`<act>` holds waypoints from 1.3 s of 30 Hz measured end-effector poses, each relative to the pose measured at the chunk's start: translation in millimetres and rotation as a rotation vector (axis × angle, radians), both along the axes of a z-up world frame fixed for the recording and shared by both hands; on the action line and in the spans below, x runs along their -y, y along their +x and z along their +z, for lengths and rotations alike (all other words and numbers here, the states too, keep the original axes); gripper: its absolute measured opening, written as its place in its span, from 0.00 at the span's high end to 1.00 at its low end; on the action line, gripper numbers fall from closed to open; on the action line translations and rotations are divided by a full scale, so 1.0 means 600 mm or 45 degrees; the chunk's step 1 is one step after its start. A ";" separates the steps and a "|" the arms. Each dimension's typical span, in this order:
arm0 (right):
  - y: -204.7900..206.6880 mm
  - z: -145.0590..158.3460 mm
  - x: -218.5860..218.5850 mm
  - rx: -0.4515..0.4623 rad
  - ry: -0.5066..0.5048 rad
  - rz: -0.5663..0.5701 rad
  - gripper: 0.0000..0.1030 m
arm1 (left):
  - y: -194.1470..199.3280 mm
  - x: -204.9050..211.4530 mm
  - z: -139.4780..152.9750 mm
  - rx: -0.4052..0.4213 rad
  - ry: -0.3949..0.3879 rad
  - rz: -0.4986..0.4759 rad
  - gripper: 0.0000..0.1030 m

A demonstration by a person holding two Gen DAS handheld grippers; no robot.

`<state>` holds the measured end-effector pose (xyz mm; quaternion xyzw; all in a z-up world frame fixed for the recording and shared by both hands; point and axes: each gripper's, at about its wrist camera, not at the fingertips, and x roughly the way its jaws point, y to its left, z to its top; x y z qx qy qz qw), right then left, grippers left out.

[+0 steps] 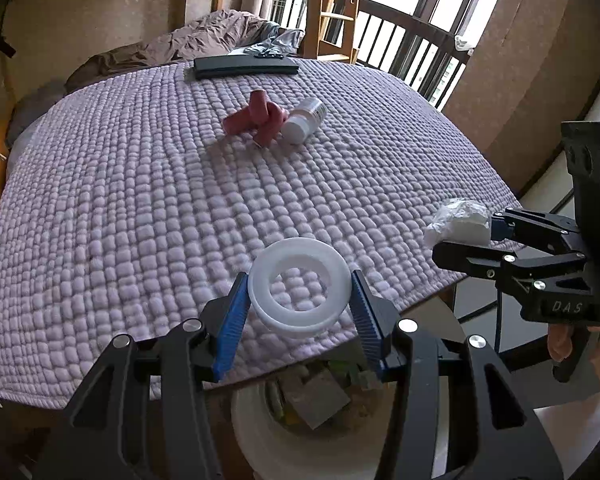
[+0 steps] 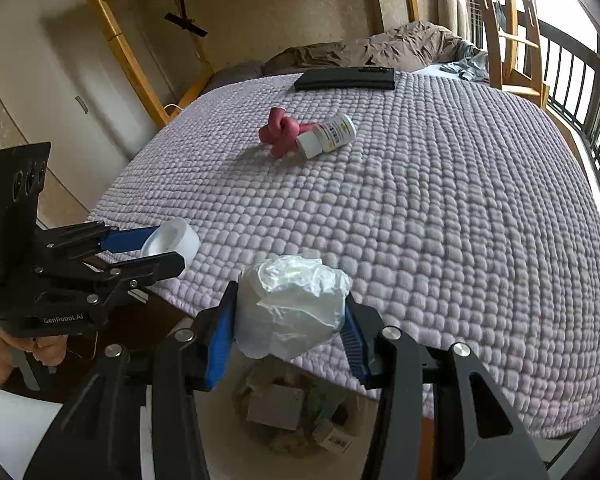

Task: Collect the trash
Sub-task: 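Carry the plastic bag and tape roll in both tools over the white bin, then open the right tool to drop the bag while the left tool drops the tape roll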

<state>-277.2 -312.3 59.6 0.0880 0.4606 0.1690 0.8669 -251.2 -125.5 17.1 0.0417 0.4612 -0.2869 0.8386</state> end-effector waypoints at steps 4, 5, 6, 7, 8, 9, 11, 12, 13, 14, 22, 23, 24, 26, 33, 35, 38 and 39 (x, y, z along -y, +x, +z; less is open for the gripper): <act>-0.011 -0.003 -0.003 -0.014 0.009 0.001 0.55 | -0.014 -0.001 -0.001 -0.011 -0.002 -0.019 0.50; -0.017 -0.005 -0.004 -0.019 0.014 0.004 0.55 | -0.018 -0.001 -0.001 -0.011 -0.003 -0.023 0.50; -0.022 -0.005 -0.006 -0.022 0.016 0.008 0.55 | -0.021 -0.002 -0.001 -0.013 -0.005 -0.027 0.50; -0.023 -0.006 -0.008 -0.024 0.016 0.012 0.55 | -0.025 -0.003 -0.001 -0.018 -0.010 -0.033 0.50; -0.027 -0.007 -0.010 -0.027 0.014 0.018 0.55 | -0.029 -0.004 -0.001 -0.021 -0.013 -0.036 0.50; -0.030 -0.007 -0.011 -0.029 0.015 0.022 0.55 | -0.033 -0.004 -0.001 -0.023 -0.015 -0.040 0.50; -0.036 -0.008 -0.013 -0.037 0.021 0.028 0.55 | -0.043 -0.006 0.000 -0.025 -0.021 -0.055 0.50; -0.040 -0.009 -0.013 -0.041 0.024 0.032 0.55 | -0.047 -0.006 0.001 -0.026 -0.020 -0.062 0.50; -0.042 -0.010 -0.013 -0.044 0.023 0.034 0.55 | -0.051 -0.006 0.001 -0.025 -0.018 -0.070 0.50; -0.045 -0.011 -0.014 -0.047 0.021 0.037 0.55 | -0.056 -0.007 0.001 -0.025 -0.015 -0.077 0.50; -0.063 -0.017 -0.018 -0.066 0.031 0.077 0.55 | -0.083 -0.003 -0.005 -0.051 0.006 -0.129 0.50; -0.065 -0.018 -0.020 -0.070 0.037 0.084 0.55 | -0.086 -0.001 -0.007 -0.049 0.014 -0.138 0.50; -0.067 -0.019 -0.022 -0.072 0.042 0.090 0.55 | -0.089 0.001 -0.008 -0.047 0.023 -0.146 0.50; -0.068 -0.023 -0.026 -0.078 0.039 0.105 0.55 | -0.095 0.006 -0.013 -0.049 0.041 -0.159 0.50; -0.076 -0.041 -0.033 -0.113 -0.007 0.130 0.55 | -0.100 0.013 -0.038 -0.080 0.078 -0.173 0.50; -0.077 -0.048 -0.032 -0.130 -0.014 0.128 0.55 | -0.098 0.014 -0.047 -0.092 0.089 -0.171 0.50; -0.078 -0.060 -0.032 -0.152 -0.022 0.125 0.55 | -0.094 0.015 -0.061 -0.110 0.103 -0.168 0.50; -0.080 -0.064 -0.032 -0.159 -0.024 0.123 0.55 | -0.093 0.015 -0.066 -0.118 0.107 -0.167 0.50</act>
